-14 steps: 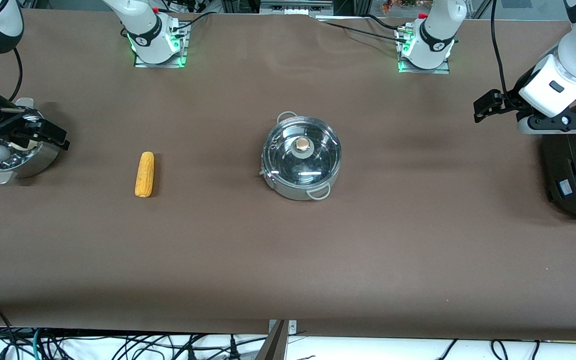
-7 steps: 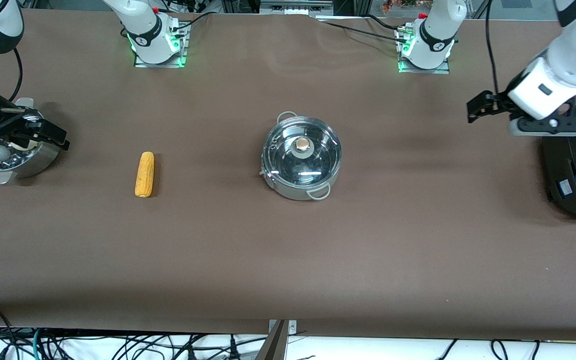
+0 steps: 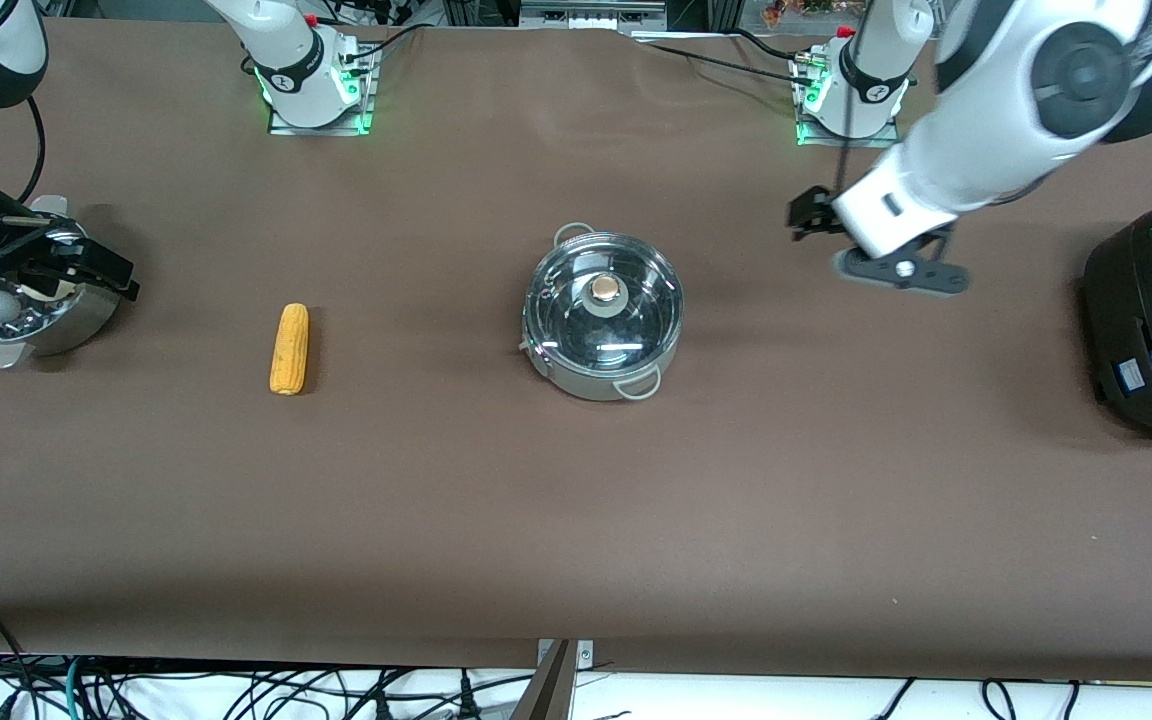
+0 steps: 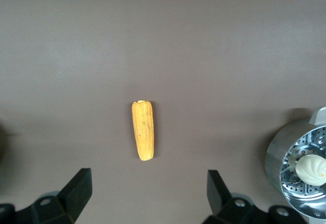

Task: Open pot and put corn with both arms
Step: 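Move the left gripper over the pot and grasp the lid knob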

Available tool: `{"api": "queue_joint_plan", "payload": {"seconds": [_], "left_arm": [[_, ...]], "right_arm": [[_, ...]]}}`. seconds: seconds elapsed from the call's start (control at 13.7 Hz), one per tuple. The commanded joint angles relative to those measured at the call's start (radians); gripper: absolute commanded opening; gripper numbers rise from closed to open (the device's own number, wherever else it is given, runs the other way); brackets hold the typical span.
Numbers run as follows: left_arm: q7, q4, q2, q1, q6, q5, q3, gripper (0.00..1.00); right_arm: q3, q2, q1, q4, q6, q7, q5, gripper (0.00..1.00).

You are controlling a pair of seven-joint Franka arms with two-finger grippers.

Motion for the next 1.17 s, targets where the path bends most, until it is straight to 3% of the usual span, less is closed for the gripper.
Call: {"api": "queue_joint_plan", "payload": {"seconds": [0.0, 0.15, 0.59, 1.1], "left_arm": [[-0.141, 0.148, 0.134, -0.083, -0.022, -0.014, -0.014, 1.00], [-0.194, 0.219, 0.212, -0.149, 0.005, -0.008, -0.014, 1.00], [-0.419, 0.225, 0.350, -0.344, 0.255, 0.069, -0.013, 1.00], [-0.427, 0.208, 0.425, -0.399, 0.331, 0.193, -0.012, 1.00]], "right_arm": [[0.013, -0.008, -0.011, -0.006, 0.007, 0.010, -0.015, 1.00], [0.013, -0.008, -0.010, -0.006, 0.007, 0.010, -0.015, 1.00], [0.013, -0.008, -0.010, -0.006, 0.007, 0.010, -0.013, 1.00], [0.014, -0.008, -0.010, -0.006, 0.007, 0.010, -0.013, 1.00]]}}
